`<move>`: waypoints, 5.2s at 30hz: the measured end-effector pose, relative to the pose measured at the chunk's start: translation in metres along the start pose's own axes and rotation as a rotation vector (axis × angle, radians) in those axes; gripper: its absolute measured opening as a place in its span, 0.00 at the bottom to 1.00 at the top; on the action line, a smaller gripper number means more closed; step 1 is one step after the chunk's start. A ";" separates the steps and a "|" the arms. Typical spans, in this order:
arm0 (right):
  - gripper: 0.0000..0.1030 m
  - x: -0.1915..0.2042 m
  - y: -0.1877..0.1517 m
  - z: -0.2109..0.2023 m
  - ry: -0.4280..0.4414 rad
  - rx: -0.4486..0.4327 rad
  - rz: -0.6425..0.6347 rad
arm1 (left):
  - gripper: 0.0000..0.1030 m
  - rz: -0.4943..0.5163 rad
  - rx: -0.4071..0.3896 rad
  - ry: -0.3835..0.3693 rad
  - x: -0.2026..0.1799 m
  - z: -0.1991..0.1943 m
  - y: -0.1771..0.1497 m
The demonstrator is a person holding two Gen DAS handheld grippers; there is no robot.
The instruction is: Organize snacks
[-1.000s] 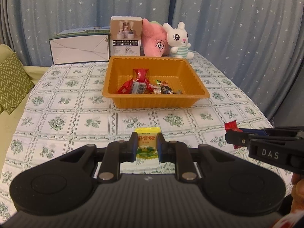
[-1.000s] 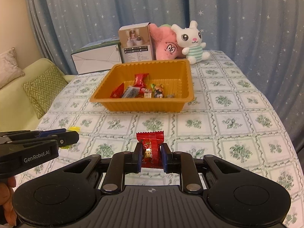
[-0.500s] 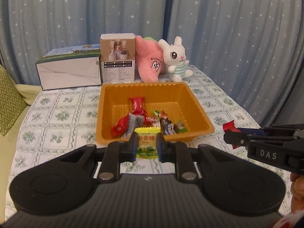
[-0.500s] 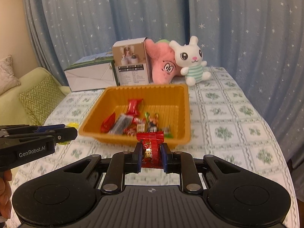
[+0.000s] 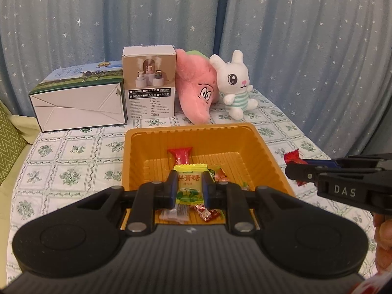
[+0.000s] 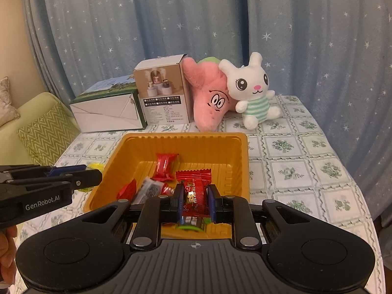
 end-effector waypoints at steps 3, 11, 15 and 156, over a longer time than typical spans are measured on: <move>0.20 -0.004 0.006 0.013 0.002 0.017 0.021 | 0.18 -0.001 0.011 -0.002 0.003 0.013 0.006; 0.20 -0.016 0.008 0.038 0.004 0.047 0.055 | 0.18 0.021 0.044 -0.029 -0.005 0.043 0.013; 0.20 -0.019 0.006 0.047 0.007 0.058 0.068 | 0.18 0.026 0.059 -0.039 -0.008 0.058 0.011; 0.64 0.066 -0.195 -0.278 -0.074 -0.030 0.040 | 1.00 -0.108 -0.021 0.160 -0.048 -0.287 -0.194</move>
Point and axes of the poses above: each gripper's, at about its wrist camera, not at the fingertips, and z roughly the way its jaws point, x to its left, y to its top, the point moved 9 cm from there along z, roughly the way its jaws point, and after that the axes turned 4 degrees about x, right-handed, at the moved point
